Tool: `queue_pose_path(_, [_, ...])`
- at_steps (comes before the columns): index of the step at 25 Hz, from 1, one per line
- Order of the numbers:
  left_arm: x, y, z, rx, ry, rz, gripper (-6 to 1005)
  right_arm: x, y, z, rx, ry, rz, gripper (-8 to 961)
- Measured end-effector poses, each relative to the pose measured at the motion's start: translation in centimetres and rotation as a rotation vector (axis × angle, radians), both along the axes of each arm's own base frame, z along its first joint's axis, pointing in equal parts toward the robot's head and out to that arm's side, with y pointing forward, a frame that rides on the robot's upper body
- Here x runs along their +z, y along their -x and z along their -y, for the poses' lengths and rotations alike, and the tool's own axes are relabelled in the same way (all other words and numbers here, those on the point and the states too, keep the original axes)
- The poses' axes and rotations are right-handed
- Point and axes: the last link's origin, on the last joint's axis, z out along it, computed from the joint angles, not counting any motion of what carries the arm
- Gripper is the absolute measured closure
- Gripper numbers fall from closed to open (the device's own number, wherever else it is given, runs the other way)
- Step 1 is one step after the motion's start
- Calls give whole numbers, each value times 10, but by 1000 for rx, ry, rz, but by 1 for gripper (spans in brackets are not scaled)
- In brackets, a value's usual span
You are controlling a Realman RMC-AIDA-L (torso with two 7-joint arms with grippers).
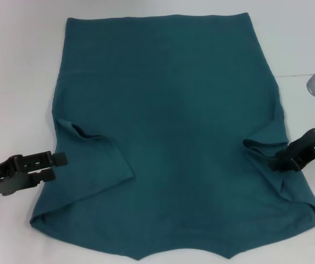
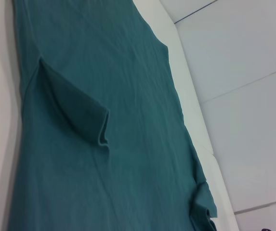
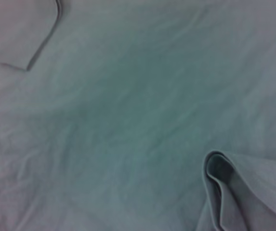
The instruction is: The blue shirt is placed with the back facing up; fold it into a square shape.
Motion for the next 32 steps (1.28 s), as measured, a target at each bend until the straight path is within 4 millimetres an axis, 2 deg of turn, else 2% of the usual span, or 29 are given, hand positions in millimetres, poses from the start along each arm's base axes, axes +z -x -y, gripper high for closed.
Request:
queue_pose_path(13, [0, 0, -2, 8, -4, -1, 263, 11, 5, -3, 50, -45, 47, 643])
queue_pose_path(23, [0, 1, -2, 15, -6, -2, 264, -2, -1, -3, 64, -48, 117, 646])
queue_pose_path(32, [-1, 1, -1, 23, -3, 4, 263, -5, -1, -4, 75, -54, 120, 650])
